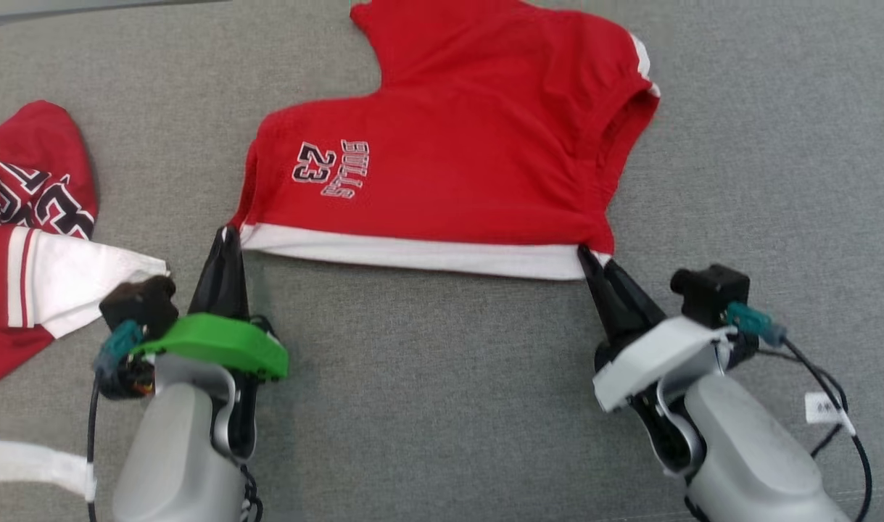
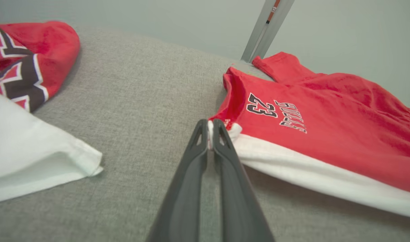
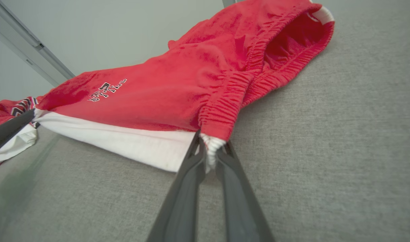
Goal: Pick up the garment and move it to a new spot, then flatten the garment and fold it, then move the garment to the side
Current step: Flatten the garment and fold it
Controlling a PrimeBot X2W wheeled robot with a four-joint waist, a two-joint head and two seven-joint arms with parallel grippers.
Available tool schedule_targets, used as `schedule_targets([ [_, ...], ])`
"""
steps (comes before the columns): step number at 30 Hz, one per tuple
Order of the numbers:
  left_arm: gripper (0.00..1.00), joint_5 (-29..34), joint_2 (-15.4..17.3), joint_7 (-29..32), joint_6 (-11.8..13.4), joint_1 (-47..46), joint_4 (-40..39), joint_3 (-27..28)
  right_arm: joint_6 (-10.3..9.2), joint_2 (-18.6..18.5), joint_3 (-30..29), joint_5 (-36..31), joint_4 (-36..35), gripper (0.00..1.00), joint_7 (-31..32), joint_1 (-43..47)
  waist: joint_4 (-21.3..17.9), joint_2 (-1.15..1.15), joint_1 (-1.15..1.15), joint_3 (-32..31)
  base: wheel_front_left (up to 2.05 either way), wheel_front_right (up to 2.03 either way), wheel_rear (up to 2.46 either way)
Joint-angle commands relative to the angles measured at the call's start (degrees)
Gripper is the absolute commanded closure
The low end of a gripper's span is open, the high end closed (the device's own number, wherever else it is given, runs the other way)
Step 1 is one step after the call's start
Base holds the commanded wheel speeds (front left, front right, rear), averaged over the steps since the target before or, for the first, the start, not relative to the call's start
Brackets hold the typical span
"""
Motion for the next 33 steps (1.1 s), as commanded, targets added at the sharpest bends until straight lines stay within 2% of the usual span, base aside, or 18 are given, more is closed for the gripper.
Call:
schedule_targets([
  [1,1.0,0.83,0.43,-0.05,-0.2,3.7,-2.56,0.78,-0.08,-0.84,-1.16,-0.71,-2.84,1.0,-0.15,4.34,0.21,0.0,0.0,-1.67,0.0,0.0,0.0],
  [6,1.0,1.55,0.49,-0.05,0.78,14.05,-11.3,1.82,-0.09,-1.83,-3.98,-2.76,-12.71,1.0,-0.08,16.33,0.33,0.0,0.0,-3.4,0.0,0.0,0.0],
  [11,1.0,0.73,0.51,2.73,3.05,22.71,-21.83,1.5,-0.1,-0.74,-7.55,-5.08,-22.89,1.0,3.77,27.16,0.47,0.0,0.0,-4.77,0.0,0.0,0.0],
  [15,1.0,0.85,0.87,6.0,4.51,26.39,-30.23,1.16,-0.09,1.01,-9.78,-6.59,-30.15,1.0,8.15,32.16,-0.22,0.0,0.0,-4.72,0.0,0.0,0.0],
  [18,1.0,0.96,1.71,8.22,4.81,26.34,-33.84,0.89,-0.09,1.88,-10.99,-6.91,-32.95,1.0,10.64,32.76,-0.96,0.0,0.0,-4.26,0.0,0.0,0.0],
  [24,1.0,1.36,3.77,13.76,4.24,17.73,-36.23,0.01,-0.09,3.87,-12.63,-4.27,-34.79,1.0,14.97,27.32,-3.14,0.0,0.0,-0.66,0.0,0.0,0.0],
  [27,1.0,1.45,4.59,17.64,3.6,9.16,-35.31,-0.98,-0.08,4.58,-13.71,-2.83,-34.67,1.0,16.55,22.27,-4.27,0.0,0.0,2.59,0.0,0.0,0.0],
  [33,1.0,2.3,5.01,25.04,2.27,-10.05,-25.05,-3.78,-0.07,5.23,-15.65,0.69,-31.88,1.0,17.59,11.73,-6.69,0.0,0.0,9.5,0.0,0.0,0.0],
])
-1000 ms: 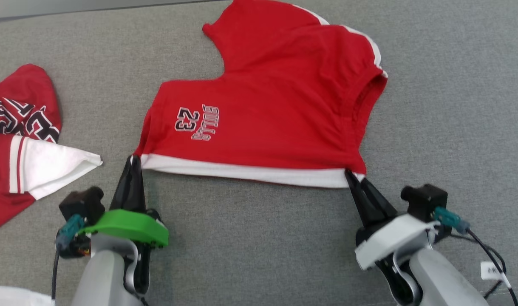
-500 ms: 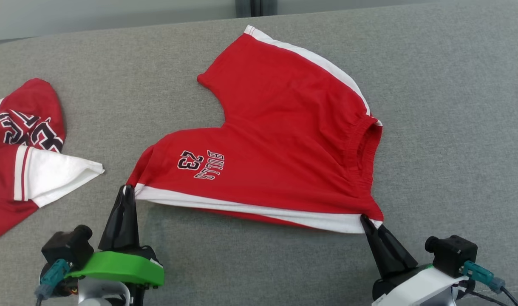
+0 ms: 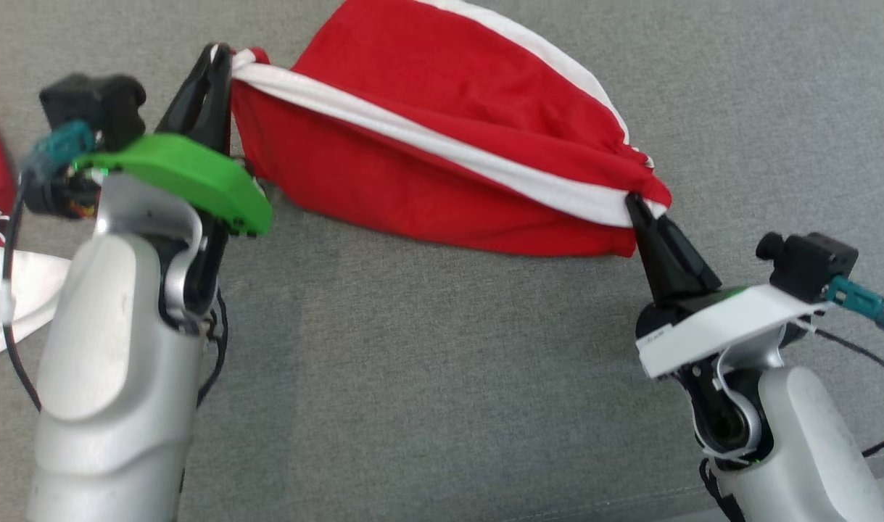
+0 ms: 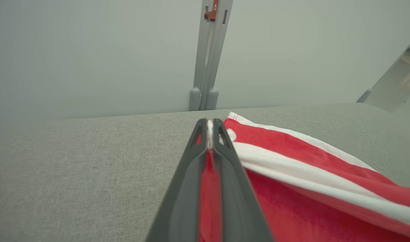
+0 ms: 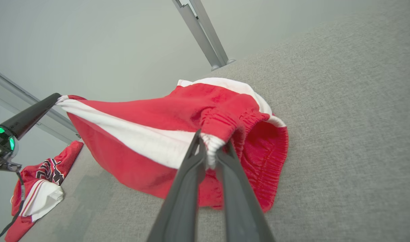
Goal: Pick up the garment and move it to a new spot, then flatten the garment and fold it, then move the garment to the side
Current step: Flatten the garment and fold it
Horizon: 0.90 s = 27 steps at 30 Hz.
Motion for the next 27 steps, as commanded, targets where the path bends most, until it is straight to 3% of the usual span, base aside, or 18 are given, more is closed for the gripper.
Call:
schedule_targets([
  [1,1.0,0.51,0.62,1.04,-0.5,-4.39,2.98,-0.41,-0.07,0.09,-0.49,0.69,0.92,1.0,-0.4,-2.9,-3.47,0.0,0.0,6.22,0.0,0.0,0.0],
  [6,1.0,2.89,1.07,1.03,-0.35,-17.93,17.75,-1.63,-0.07,0.35,0.58,5.97,6.45,1.0,-1.8,-11.75,-7.48,0.0,0.0,9.88,0.0,0.0,0.0],
  [13,1.0,4.49,0.61,-4.54,0.18,-30.34,37.26,-2.35,-0.05,0.39,7.21,14.28,15.26,1.0,-7.97,-20.34,-12.65,0.0,0.0,11.81,0.0,0.0,0.0],
  [14,1.0,4.48,0.66,-5.29,0.15,-31.31,39.45,-2.32,-0.05,0.4,8.43,15.13,16.15,0.9,-8.87,-20.96,-13.23,0.0,0.0,11.85,0.0,0.0,0.0],
  [15,1.0,4.46,0.69,-6.07,-0.2,-32.13,40.87,-2.39,-0.05,0.44,9.33,15.54,16.86,0.38,-9.61,-21.4,-13.68,0.0,0.0,11.86,0.0,0.0,0.0],
  [16,1.0,4.63,0.87,-6.97,-0.51,-33.21,42.52,-2.57,-0.04,0.42,10.39,15.77,17.63,0.0,-10.7,-21.96,-14.31,0.0,0.0,11.88,0.0,0.0,0.0],
  [19,1.0,4.52,1.04,-9.03,-0.73,-35.68,46.28,-2.6,-0.04,0.41,12.28,14.94,19.16,0.0,-13.64,-23.23,-15.21,0.0,0.0,12.22,0.0,0.0,0.0],
  [20,0.11,4.37,1.11,-10.32,-1.1,-36.3,47.38,-2.52,-0.04,0.43,12.88,14.07,19.42,0.0,-14.77,-23.46,-15.5,0.0,0.0,12.27,0.0,0.0,0.0],
  [21,0.0,4.01,1.13,-11.24,-1.38,-36.65,48.24,-2.4,-0.04,0.43,13.14,13.07,19.57,0.0,-15.65,-23.48,-15.67,0.0,0.0,12.26,0.0,0.0,0.0],
  [27,0.0,4.71,0.86,-20.2,-2.52,-37.56,51.07,-3.54,-0.04,-1.68,10.89,3.52,16.01,0.0,-17.91,-20.91,-14.5,0.0,0.0,11.79,0.0,0.0,0.0],
])
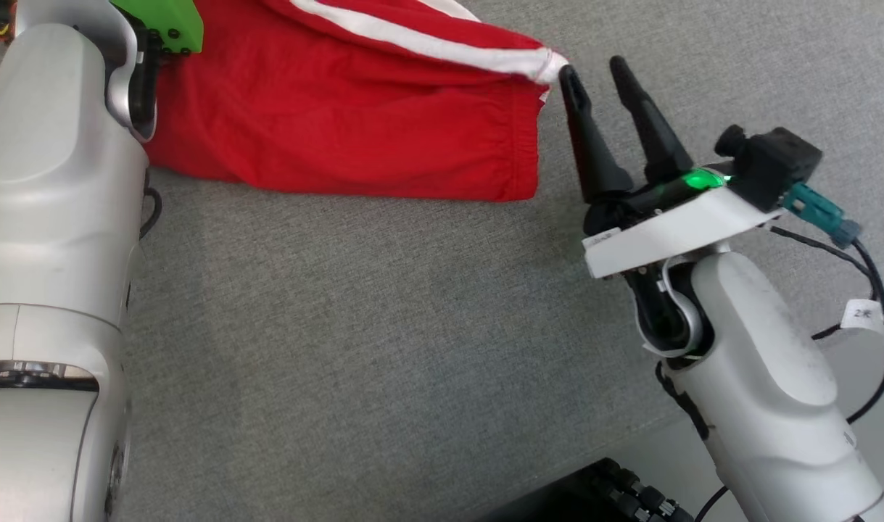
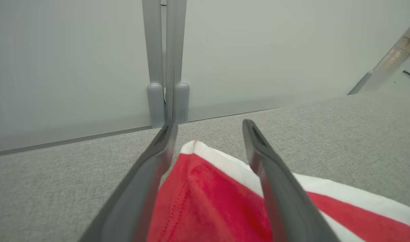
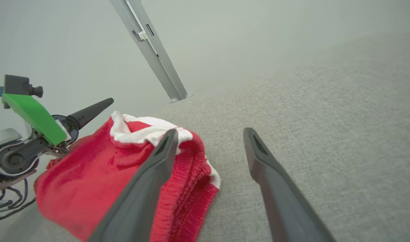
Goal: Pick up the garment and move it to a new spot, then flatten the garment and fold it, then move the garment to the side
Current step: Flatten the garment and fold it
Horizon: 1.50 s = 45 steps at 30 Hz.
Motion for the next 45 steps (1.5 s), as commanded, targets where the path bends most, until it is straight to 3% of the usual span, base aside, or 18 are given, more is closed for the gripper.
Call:
schedule_targets([
  [1,0.0,1.1,0.39,-2.0,0.05,0.34,0.14,-0.65,0.0,-0.51,-2.21,-3.65,-2.67,0.0,-0.33,1.66,1.1,0.0,0.0,-0.62,0.0,0.0,0.0],
  [6,0.0,1.85,0.26,-5.02,1.46,4.73,-3.4,-0.91,0.0,-0.46,-7.81,-12.49,-11.25,0.0,-0.34,8.01,3.87,0.0,0.0,-2.55,0.0,0.0,0.0],
  [15,0.0,3.91,1.21,-5.19,8.09,28.43,-32.46,4.62,0.0,-2.25,-13.39,-19.6,-16.41,0.0,-0.35,16.98,10.17,0.0,0.0,-8.93,0.0,0.0,0.0],
  [23,0.0,5.53,0.64,-5.21,12.45,48.92,-49.88,7.53,0.0,-2.83,-15.98,-20.99,-16.23,0.0,0.21,21.93,14.42,0.0,0.0,-14.2,0.0,0.0,0.0],
  [31,0.0,5.45,0.88,-4.63,12.41,58.17,-53.89,6.28,0.0,-2.6,-17.21,-21.39,-16.45,0.0,2.57,24.94,15.81,0.0,0.0,-16.96,0.0,0.0,0.0],
  [45,0.0,4.97,1.67,-3.57,12.65,58.91,-55.55,5.34,0.0,-2.66,-17.65,-20.62,-17.04,0.0,3.68,24.86,16.08,0.0,0.0,-16.52,0.0,0.0,0.0],
])
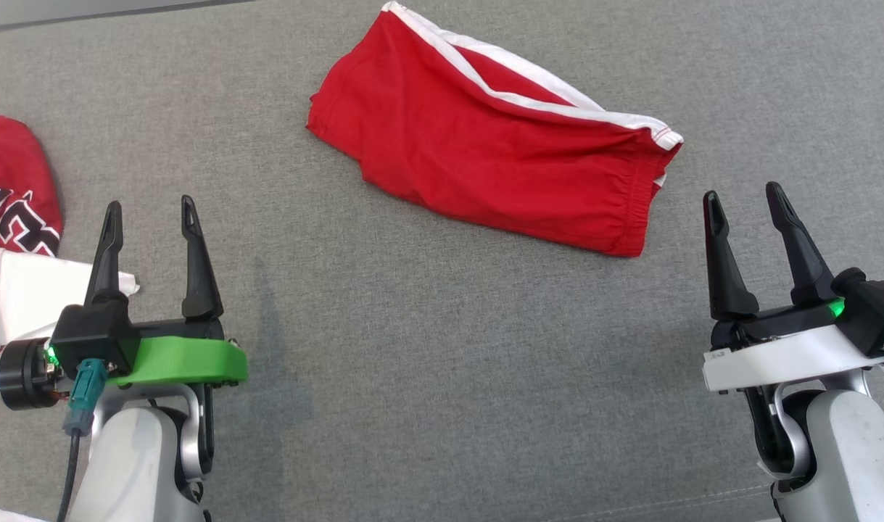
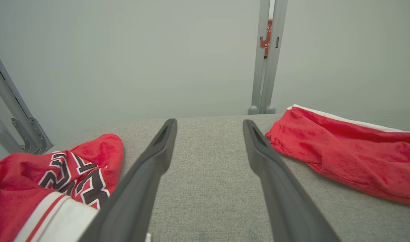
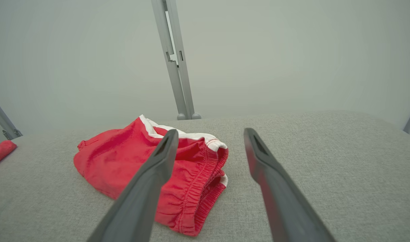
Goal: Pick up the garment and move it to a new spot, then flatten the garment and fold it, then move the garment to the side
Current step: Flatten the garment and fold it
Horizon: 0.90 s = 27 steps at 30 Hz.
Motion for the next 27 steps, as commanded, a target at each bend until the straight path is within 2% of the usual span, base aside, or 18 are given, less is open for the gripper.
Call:
schedule_targets([
  [1,0.0,-0.42,0.54,0.07,0.26,0.36,-0.31,-0.07,0.0,-0.05,-0.03,0.3,-0.24,0.0,0.06,-0.05,-0.03,0.0,0.0,0.27,0.0,0.0,0.0],
  [6,0.0,0.48,1.48,1.91,-1.6,-3.33,-1.43,-1.94,0.0,-0.04,-0.02,0.37,-0.85,0.0,0.41,-1.17,-0.37,0.0,0.0,2.19,0.0,0.0,0.0],
  [12,0.0,0.07,1.92,12.23,-8.89,-17.16,1.5,-7.86,0.0,0.22,0.07,-0.37,-2.56,0.0,0.81,-2.94,-1.61,0.0,0.0,7.04,0.0,0.0,0.0],
  [15,0.0,-0.99,1.33,18.95,-11.81,-25.08,7.88,-10.08,0.0,0.52,0.67,-0.41,-2.88,0.0,0.62,-3.93,-3.03,0.0,0.0,9.25,0.0,0.0,0.0],
  [19,0.0,-1.86,2.06,23.93,-13.71,-33.45,17.95,-11.71,0.0,1.15,1.88,-0.13,-2.29,0.0,-0.09,-5.25,-5.64,0.0,0.0,11.44,0.0,0.0,0.0],
  [27,0.0,-3.52,4.34,29.17,-14.97,-42.56,36.6,-14.67,0.0,2.18,3.07,0.59,0.1,0.0,-1.56,-6.47,-8.92,0.0,0.0,13.12,0.0,0.0,0.0],
])
